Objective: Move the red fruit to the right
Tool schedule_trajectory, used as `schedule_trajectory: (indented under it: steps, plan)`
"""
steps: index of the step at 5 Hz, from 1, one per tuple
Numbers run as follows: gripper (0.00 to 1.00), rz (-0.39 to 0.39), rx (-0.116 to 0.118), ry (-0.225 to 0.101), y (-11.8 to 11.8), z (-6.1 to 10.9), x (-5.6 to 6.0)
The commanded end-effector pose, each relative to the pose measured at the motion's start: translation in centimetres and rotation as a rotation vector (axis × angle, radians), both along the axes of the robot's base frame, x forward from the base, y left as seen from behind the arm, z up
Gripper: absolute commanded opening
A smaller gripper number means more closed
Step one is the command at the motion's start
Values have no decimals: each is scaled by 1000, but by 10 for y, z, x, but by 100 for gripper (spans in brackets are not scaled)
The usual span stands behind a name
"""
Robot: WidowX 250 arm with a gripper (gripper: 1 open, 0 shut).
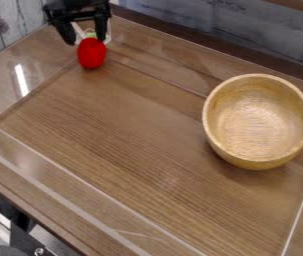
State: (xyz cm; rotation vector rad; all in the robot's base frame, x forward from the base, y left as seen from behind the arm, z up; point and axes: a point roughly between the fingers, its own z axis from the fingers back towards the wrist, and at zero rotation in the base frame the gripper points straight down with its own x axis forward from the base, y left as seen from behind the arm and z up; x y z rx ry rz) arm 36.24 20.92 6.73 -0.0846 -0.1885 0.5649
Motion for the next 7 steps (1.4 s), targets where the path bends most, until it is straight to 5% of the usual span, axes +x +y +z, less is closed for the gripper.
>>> schedule_trajectory:
  steps: [1,4,5,7]
  plan:
    - [100,-11,36,-87,10,33,12]
    - [100,-36,41,-140,9,48,6]
    - [0,-32,75,-116,3,25,1]
    - [0,-353,139,-85,-34,30,-5]
